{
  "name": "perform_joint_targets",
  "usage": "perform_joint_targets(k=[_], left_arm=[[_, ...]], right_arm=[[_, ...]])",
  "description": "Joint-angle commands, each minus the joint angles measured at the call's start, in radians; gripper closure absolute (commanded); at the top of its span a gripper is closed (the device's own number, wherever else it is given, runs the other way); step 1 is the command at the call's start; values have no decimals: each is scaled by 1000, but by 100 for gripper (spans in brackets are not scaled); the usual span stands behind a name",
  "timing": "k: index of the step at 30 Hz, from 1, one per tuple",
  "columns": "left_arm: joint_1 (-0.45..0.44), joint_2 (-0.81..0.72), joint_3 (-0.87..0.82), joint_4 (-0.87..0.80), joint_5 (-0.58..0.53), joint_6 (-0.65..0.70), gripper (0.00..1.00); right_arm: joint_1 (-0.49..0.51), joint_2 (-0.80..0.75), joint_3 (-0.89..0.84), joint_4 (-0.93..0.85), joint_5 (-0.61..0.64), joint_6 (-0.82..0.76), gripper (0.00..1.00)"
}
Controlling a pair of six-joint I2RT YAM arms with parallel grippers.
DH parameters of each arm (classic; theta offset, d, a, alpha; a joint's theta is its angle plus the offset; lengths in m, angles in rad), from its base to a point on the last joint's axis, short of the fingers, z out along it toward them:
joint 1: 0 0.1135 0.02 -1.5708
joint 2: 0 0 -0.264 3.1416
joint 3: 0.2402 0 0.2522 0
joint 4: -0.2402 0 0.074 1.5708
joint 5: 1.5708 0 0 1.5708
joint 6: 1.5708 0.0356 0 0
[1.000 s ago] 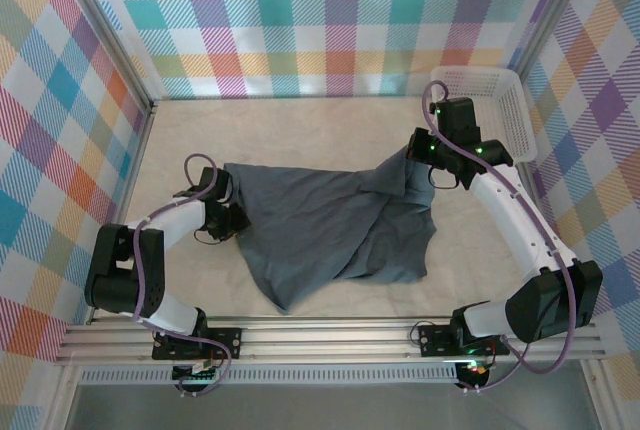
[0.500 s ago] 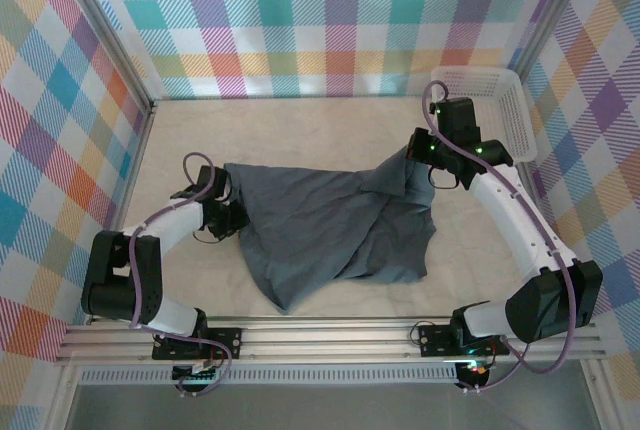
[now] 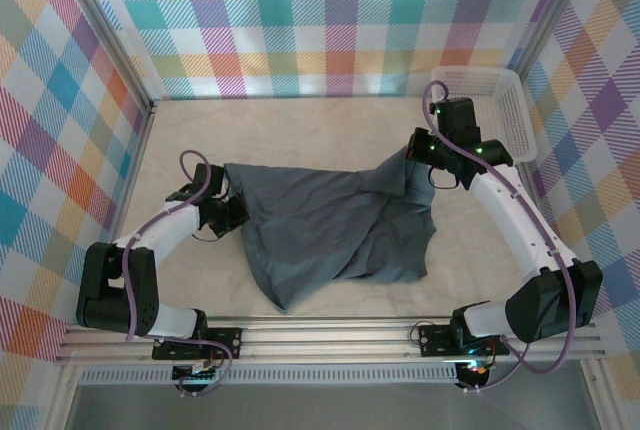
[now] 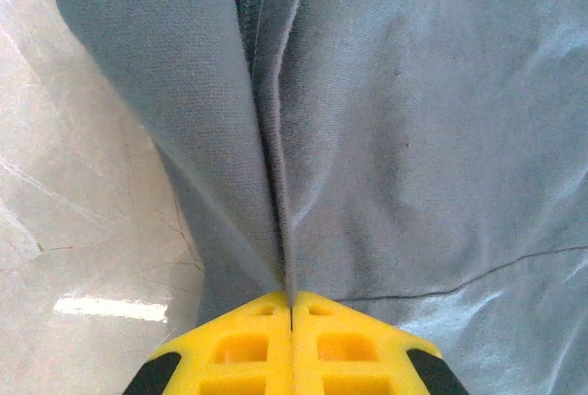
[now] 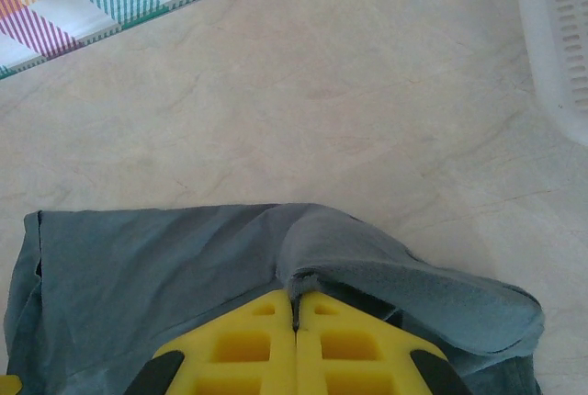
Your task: Fold the inside-out t-shirt
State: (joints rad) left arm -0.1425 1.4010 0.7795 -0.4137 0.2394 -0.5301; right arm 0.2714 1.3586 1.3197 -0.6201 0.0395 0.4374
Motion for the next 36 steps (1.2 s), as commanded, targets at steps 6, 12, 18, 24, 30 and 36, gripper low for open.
perform_joint_targets(k=[6, 12, 18, 24, 30, 36], left_arm=[[51, -170, 314, -279, -136, 57, 100], [70, -118, 357, -342, -132, 89, 95], [70, -111, 262, -311, -140, 82, 85], [70, -70, 214, -244, -48, 77, 78], [70, -43, 207, -209, -5, 76, 77], [72, -107, 180, -280, -217, 28, 67]], right_arm=[[-6, -40, 158, -34, 129, -17, 100], [-15, -42, 200, -43, 221, -25, 100], [-24, -41, 139, -62, 206, -27, 100], [-43, -12, 124, -86, 180, -20, 100], [-44, 5, 121, -84, 139, -9, 100], [-45, 4, 109, -82, 135, -7, 100]])
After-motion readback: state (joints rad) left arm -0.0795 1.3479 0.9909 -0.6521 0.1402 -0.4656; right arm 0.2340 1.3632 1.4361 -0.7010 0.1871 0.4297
